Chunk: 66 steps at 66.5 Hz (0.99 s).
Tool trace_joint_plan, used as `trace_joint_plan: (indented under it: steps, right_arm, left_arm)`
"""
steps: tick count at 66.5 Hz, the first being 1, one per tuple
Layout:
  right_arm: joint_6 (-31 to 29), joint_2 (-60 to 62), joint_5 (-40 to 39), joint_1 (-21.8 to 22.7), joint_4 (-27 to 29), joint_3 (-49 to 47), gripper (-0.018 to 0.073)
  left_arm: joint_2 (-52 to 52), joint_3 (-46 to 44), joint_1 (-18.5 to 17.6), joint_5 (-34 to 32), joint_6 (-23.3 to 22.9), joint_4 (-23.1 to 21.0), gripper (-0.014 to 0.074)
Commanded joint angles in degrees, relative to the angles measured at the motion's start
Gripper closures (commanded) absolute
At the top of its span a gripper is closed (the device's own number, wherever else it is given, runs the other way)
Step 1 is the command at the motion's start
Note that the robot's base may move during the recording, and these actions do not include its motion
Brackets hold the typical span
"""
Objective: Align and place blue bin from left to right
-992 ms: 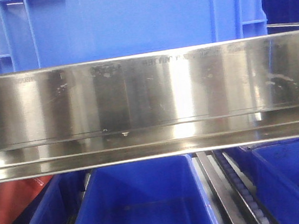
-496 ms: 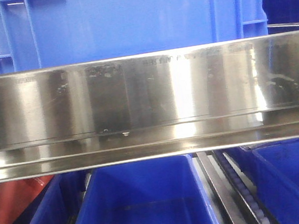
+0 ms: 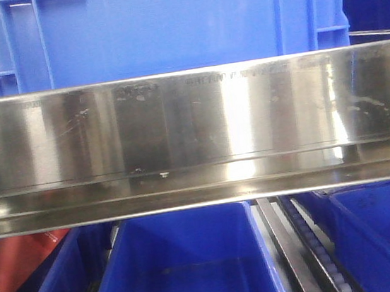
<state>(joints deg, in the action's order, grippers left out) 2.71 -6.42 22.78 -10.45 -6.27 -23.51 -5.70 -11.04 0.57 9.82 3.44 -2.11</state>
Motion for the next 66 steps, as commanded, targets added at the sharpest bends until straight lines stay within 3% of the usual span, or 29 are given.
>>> trace_joint_plan:
  steps: [1,11,14,66]
  right_arm:
    - [-0.42,0.32,-1.81,0.04,-0.62,0.08,0.0627]
    - [-0.42,0.32,-1.81,0.04,-0.62,0.08,0.0627]
    - [-0.42,0.32,-1.81,0.04,-0.62,0.08,0.0627]
    - [-0.42,0.32,-1.81,0.04,-0.62,0.08,0.0627]
  left_arm:
    - [3.40,5.14,0.87,-4.45,0.49,-0.57,0.0707]
    - [5.70,11.04,0.98,-10.41,0.49,-2.05,0.0707]
    - [5.70,11.04,0.98,-6.70,0.49,-2.21,0.0707]
    - [5.70,11.04,0.98,-8.20,0.49,-2.21,0.0707]
